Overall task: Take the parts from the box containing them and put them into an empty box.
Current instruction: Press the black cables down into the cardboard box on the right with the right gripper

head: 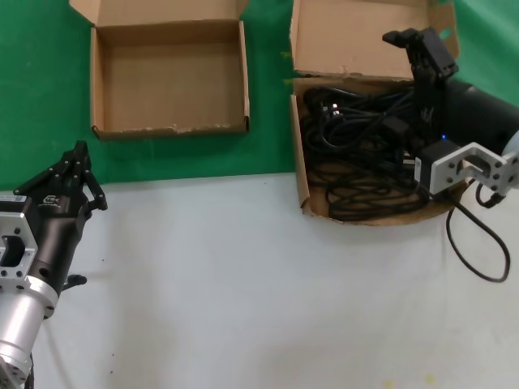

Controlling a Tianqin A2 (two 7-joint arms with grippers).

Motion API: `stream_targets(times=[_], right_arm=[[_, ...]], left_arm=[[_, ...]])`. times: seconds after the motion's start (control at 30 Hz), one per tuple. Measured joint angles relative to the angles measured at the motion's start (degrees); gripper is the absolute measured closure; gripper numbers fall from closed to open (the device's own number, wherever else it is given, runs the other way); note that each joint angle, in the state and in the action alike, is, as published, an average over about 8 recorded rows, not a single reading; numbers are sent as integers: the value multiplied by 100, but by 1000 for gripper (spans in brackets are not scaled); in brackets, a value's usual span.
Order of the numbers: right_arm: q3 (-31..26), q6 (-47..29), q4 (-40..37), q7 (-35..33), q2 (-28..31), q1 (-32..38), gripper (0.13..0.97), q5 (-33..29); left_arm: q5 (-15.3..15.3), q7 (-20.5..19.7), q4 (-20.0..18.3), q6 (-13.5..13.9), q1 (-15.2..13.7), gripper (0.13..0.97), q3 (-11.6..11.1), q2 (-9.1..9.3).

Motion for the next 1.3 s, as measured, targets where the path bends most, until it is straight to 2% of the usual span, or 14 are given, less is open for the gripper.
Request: stream_targets(times=[0.57,1.3], right_arm=[[0,-72,161,121,180,-381,129,1],[0,-128,-414,-83,-277,-356,148,1]], left_arm=[[0,0,0,0,0,952,0,0],[1,0,0,0,0,952,0,0]])
